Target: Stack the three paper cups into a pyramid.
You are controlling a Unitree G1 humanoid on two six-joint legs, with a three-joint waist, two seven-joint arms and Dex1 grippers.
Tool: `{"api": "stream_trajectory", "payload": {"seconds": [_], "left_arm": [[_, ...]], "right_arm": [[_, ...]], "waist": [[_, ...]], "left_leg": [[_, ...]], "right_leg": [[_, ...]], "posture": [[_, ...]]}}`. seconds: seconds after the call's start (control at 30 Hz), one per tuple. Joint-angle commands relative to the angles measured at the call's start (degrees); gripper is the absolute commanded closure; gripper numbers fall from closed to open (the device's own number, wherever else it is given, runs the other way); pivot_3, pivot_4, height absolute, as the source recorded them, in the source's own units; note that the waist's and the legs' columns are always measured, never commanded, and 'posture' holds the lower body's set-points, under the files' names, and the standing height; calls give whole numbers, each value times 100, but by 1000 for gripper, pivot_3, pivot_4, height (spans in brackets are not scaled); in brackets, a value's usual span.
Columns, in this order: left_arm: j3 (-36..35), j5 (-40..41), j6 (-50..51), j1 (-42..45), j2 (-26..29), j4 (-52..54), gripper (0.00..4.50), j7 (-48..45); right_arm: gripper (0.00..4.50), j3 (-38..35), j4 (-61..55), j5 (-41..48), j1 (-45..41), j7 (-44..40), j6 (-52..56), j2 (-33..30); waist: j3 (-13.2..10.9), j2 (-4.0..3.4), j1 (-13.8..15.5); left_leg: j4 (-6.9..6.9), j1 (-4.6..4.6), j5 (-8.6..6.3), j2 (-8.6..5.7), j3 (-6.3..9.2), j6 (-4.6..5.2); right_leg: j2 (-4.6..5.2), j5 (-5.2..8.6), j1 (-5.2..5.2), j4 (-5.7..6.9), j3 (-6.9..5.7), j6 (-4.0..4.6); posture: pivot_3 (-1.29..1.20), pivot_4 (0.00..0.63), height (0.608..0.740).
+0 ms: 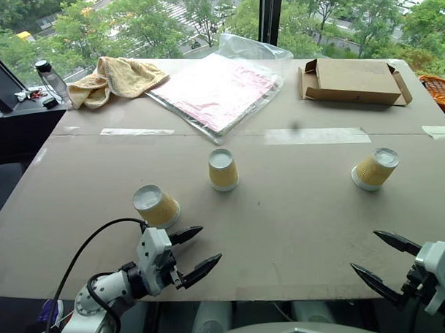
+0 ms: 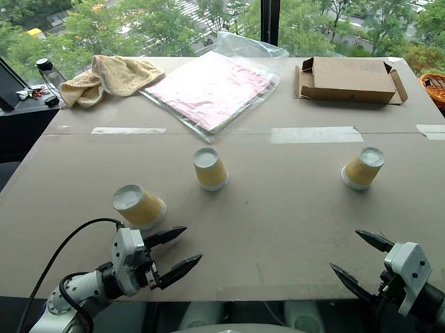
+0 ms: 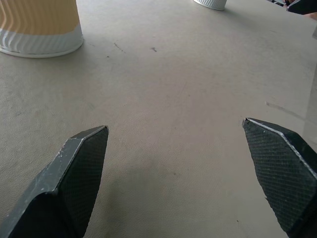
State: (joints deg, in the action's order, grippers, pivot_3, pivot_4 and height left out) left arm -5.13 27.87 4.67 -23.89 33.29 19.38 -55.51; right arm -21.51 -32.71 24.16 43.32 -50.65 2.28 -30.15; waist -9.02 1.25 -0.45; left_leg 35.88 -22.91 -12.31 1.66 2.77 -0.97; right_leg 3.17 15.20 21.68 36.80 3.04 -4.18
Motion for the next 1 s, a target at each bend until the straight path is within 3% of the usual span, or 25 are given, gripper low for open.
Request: {"api": "stream_trajectory", "payload": {"seconds": [0.03,0.4,0.63,0.9,1.0], "left_arm": [[-141,97,-214,22,26,-71,45,-215],[-799,511,-232,-324,-58,145,45,-220],[-1284,874,232,-416,-273,698,45,601],[-1866,869,46,-1273,-334,924,45,434],[-2011,940,216,-1216,-379,930,45,698]], "right_arm": [[0,89,-24,-42,-151,131,-125,91],[0,789,-617,83,-758,1,-97,-84],[0,1447,-801,239,-2055,578,607,-53],[0,1659,-747,394,-2102,288,554,-207],[0,1797,-583,289,-2252,314,460,-128]], "waist": [[0,0,0],[0,1,-20],[1,16,22],[2,21,14],[2,21,8]], "left_leg": [[0,0,0,0,0,0],[-1,-1,-2,8,-7,1],[7,3,-2,13,-4,1],[3,-5,-19,-5,-18,6],[8,-1,-19,-3,-15,7]], "right_leg": [[0,0,0,0,0,0],[-4,-1,1,-2,2,2],[-8,0,1,-1,-4,0],[-8,-8,1,-7,-1,26],[-10,3,0,-5,-1,7]], "posture": [[0,150,740],[0,150,740],[0,150,740],[0,150,740],[0,150,740]]}}
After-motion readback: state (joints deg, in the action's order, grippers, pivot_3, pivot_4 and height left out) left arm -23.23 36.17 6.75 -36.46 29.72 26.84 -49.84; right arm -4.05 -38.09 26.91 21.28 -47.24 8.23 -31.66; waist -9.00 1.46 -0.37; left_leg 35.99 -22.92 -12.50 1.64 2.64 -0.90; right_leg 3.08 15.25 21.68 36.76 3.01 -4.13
